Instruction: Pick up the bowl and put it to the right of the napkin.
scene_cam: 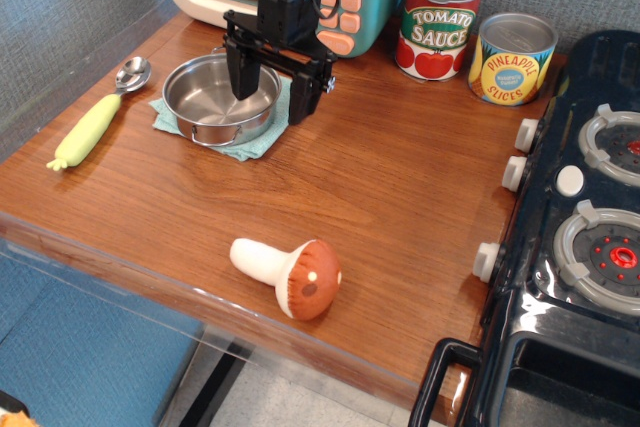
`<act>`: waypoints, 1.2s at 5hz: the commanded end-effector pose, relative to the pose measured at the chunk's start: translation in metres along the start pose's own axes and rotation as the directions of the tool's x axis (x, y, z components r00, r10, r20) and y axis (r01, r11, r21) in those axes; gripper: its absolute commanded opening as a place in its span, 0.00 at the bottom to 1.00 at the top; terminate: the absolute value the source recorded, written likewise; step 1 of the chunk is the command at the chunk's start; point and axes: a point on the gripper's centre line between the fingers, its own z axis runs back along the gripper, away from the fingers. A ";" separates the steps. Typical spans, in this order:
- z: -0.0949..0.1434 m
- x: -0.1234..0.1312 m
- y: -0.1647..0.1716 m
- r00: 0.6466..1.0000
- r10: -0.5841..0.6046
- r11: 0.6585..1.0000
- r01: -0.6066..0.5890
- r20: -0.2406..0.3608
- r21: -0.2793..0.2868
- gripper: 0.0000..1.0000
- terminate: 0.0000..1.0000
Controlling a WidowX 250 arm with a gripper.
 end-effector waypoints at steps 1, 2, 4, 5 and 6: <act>0.013 0.007 0.001 0.999 -0.018 1.000 0.017 0.051 0.019 0.00 0.00; 0.011 0.007 -0.003 0.999 -0.027 0.999 0.025 0.048 0.027 0.00 0.00; 0.037 0.005 -0.023 0.991 -0.098 0.994 0.092 0.095 0.064 0.00 0.00; 0.056 0.004 -0.061 0.971 -0.194 0.980 0.184 0.139 0.081 0.00 0.00; 0.056 0.005 -0.097 0.952 -0.274 0.961 0.263 0.139 0.089 0.00 0.00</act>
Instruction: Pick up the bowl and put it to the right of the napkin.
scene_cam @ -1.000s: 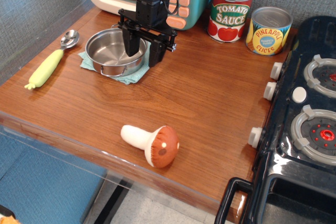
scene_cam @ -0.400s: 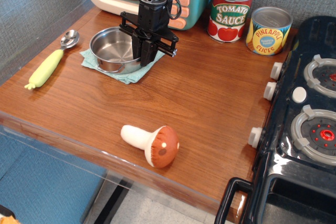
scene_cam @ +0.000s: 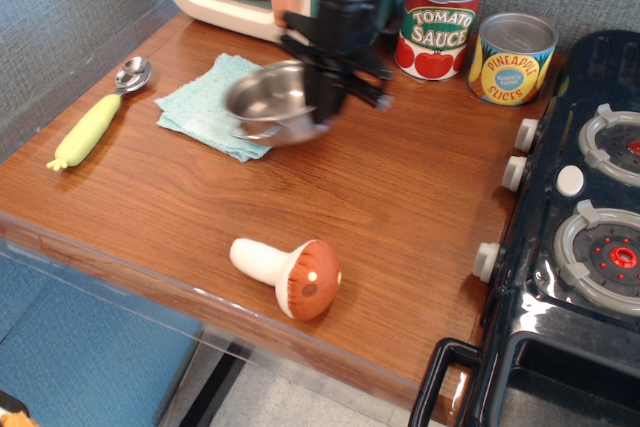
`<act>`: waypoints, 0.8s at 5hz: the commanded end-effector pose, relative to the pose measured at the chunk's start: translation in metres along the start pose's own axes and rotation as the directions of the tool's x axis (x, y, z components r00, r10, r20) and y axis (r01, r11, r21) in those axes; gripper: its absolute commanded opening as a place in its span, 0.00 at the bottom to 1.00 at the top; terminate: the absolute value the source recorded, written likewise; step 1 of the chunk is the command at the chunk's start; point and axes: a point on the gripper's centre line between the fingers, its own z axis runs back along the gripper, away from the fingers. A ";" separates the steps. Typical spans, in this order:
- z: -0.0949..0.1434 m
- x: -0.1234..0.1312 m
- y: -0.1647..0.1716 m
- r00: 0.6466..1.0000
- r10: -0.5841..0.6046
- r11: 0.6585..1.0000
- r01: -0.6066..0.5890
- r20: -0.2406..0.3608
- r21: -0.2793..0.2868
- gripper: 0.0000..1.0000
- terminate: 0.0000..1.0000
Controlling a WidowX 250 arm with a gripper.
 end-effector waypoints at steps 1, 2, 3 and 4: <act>0.017 0.017 -0.048 0.989 -0.131 0.991 0.129 0.063 0.034 0.00 0.00; 0.002 0.020 -0.057 0.989 -0.149 0.988 0.148 0.018 0.031 0.00 0.00; 0.003 0.019 -0.055 0.988 -0.154 0.988 0.153 0.020 0.022 1.00 0.00; 0.020 0.013 -0.051 0.988 -0.146 0.989 0.145 0.044 0.018 1.00 0.00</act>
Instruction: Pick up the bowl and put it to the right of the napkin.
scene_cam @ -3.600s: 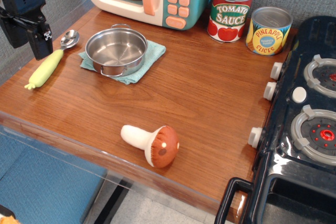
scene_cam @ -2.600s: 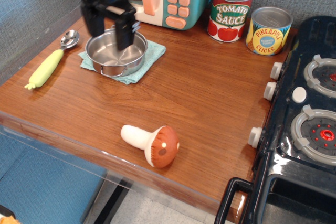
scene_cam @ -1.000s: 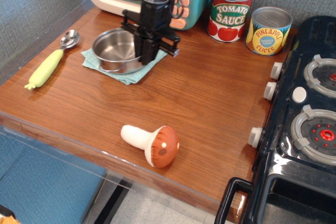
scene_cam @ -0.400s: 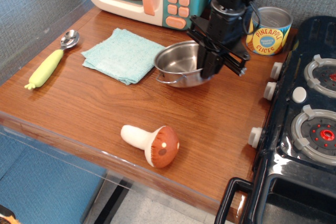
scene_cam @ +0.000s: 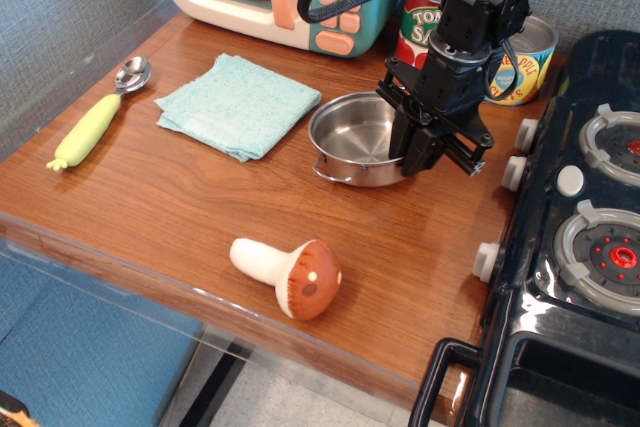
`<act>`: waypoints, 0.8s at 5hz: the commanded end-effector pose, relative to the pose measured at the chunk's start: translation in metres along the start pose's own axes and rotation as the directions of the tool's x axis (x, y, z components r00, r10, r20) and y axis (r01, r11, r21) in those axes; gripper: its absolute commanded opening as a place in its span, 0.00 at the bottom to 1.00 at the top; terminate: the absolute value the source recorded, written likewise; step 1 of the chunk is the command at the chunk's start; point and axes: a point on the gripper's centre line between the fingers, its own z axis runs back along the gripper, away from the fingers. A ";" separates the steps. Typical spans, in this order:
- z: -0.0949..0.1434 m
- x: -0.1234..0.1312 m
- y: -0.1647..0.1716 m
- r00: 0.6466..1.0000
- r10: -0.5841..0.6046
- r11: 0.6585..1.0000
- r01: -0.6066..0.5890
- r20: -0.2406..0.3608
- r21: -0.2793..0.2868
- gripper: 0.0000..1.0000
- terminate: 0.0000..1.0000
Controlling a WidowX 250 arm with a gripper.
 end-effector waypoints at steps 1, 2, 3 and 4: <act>0.054 -0.016 0.018 0.993 0.052 0.999 -0.051 0.103 -0.009 1.00 0.00; 0.063 -0.030 0.025 0.990 0.094 0.995 -0.091 0.101 -0.028 1.00 0.00; 0.055 -0.041 0.032 0.968 0.249 0.968 -0.248 0.039 -0.032 1.00 0.00; 0.055 -0.041 0.032 0.968 0.249 0.968 -0.248 0.039 -0.032 1.00 0.00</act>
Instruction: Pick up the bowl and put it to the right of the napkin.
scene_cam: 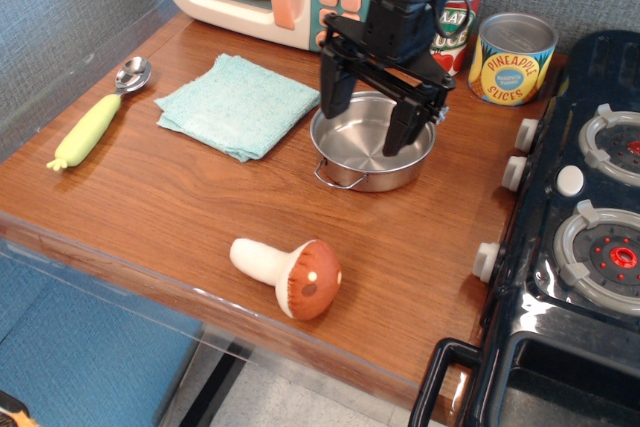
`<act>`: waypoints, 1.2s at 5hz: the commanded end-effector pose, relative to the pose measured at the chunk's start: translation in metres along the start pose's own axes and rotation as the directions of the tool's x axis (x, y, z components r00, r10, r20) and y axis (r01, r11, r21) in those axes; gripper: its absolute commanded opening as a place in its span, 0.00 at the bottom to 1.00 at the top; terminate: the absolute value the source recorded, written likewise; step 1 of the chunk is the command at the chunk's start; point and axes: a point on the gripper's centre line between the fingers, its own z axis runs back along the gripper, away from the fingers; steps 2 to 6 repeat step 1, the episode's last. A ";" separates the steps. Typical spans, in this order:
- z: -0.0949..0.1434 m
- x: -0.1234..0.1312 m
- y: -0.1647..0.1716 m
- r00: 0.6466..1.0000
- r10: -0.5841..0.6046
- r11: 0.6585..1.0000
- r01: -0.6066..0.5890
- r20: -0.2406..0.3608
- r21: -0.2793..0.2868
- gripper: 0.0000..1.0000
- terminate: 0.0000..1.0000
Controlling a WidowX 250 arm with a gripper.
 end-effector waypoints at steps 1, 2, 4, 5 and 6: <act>0.017 -0.002 0.004 0.999 0.015 1.000 -0.015 0.050 0.008 1.00 1.00; 0.017 -0.002 0.004 0.999 0.015 1.000 -0.015 0.050 0.008 1.00 1.00; 0.017 -0.002 0.004 0.999 0.015 1.000 -0.015 0.050 0.008 1.00 1.00; 0.017 -0.002 0.004 0.999 0.015 1.000 -0.015 0.050 0.008 1.00 1.00; 0.017 -0.002 0.004 0.999 0.015 1.000 -0.015 0.050 0.008 1.00 1.00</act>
